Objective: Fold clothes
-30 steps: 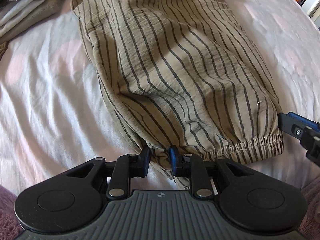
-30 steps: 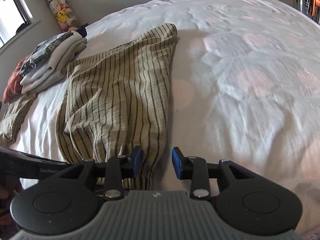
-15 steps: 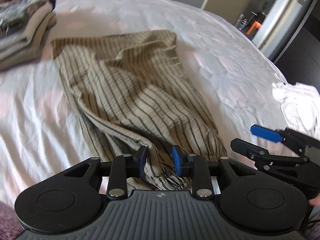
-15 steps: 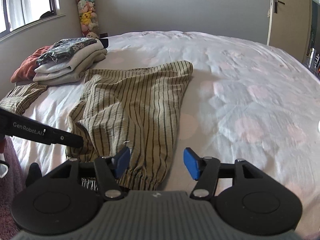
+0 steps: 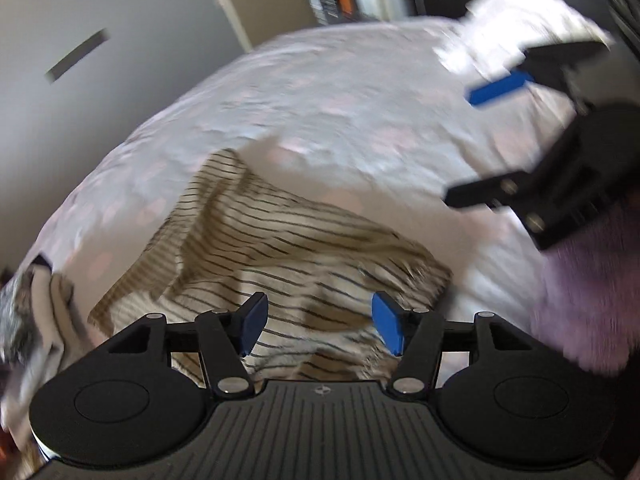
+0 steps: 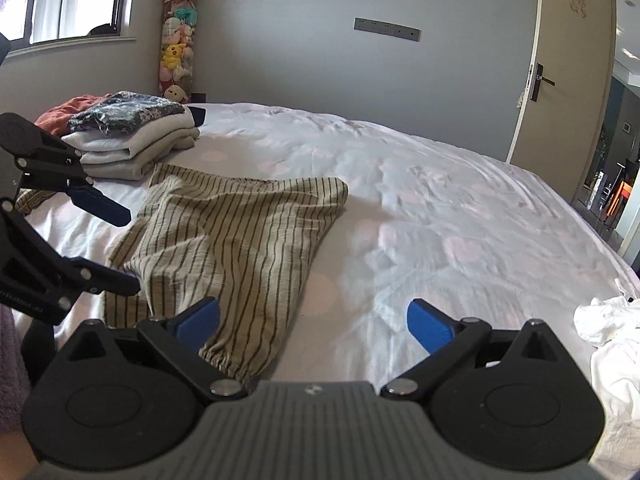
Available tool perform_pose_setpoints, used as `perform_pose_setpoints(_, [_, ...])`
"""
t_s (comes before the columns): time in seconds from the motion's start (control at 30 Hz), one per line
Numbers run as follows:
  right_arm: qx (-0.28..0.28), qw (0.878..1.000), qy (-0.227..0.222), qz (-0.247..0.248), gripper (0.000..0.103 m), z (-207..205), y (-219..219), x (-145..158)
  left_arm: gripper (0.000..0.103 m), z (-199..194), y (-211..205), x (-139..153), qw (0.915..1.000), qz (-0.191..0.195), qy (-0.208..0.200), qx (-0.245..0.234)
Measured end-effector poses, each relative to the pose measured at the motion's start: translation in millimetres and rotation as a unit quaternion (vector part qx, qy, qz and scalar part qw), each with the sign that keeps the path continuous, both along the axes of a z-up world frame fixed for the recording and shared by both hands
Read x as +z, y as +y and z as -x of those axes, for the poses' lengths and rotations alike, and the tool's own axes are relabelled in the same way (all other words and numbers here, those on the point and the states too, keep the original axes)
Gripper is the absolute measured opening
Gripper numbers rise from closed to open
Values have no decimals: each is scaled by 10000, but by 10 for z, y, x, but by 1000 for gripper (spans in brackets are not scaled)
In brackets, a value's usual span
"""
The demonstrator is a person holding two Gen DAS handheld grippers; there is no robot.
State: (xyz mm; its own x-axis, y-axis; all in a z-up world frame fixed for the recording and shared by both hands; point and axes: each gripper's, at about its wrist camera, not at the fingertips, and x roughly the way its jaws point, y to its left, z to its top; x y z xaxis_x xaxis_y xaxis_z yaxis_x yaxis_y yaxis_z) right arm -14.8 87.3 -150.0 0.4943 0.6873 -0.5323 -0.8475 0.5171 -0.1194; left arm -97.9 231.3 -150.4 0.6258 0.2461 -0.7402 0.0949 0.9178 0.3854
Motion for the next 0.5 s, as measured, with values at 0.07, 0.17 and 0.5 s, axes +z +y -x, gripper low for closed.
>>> perform_pose_setpoints(0.07, [50, 9999, 61, 81, 100, 1, 29, -59, 56, -1, -97, -121, 9986, -312, 259, -346])
perform_pose_setpoints(0.17, [225, 9995, -127, 156, 100, 81, 72, -100, 56, -2, -242, -303, 9911, -778, 647, -863])
perform_pose_setpoints(0.5, [284, 9996, -62, 49, 100, 66, 60, -139, 56, -10, -503, -888, 9429, -2004, 1800, -1960])
